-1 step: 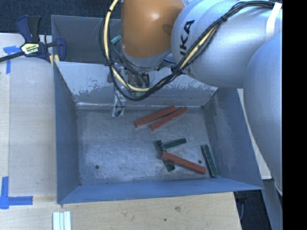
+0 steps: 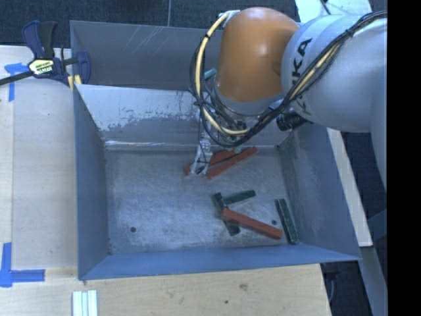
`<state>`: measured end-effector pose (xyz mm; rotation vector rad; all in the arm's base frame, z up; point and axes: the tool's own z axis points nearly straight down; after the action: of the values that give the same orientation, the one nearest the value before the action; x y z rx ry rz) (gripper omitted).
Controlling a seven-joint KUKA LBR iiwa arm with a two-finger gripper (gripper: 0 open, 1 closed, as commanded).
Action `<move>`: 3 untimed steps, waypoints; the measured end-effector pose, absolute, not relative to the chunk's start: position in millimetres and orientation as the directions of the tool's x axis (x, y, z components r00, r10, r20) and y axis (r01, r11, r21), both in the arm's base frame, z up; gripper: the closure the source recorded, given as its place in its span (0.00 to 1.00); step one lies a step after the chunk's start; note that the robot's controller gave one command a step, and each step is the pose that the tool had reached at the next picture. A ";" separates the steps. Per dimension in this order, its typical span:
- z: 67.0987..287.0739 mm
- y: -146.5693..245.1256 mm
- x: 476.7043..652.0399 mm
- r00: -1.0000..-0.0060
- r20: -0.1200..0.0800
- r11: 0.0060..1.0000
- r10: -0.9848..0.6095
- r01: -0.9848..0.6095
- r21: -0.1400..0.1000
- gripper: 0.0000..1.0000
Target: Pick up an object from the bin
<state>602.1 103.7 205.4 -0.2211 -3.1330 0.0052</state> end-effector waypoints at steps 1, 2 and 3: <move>66.6 64.0 609.3 -0.994 0.003 0.994 -0.107 -0.107 -0.001 0.00; 71.9 66.0 611.9 -0.994 -0.007 0.994 -0.105 -0.105 0.001 1.00; 117.4 -21.8 576.7 -0.892 0.000 0.892 -0.452 -0.452 -0.004 1.00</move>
Offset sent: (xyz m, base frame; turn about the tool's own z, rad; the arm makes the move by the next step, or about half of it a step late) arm 0.0078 -0.0377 -0.1354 -0.2495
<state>576.7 -21.8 117.4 0.7295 -3.0566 0.0054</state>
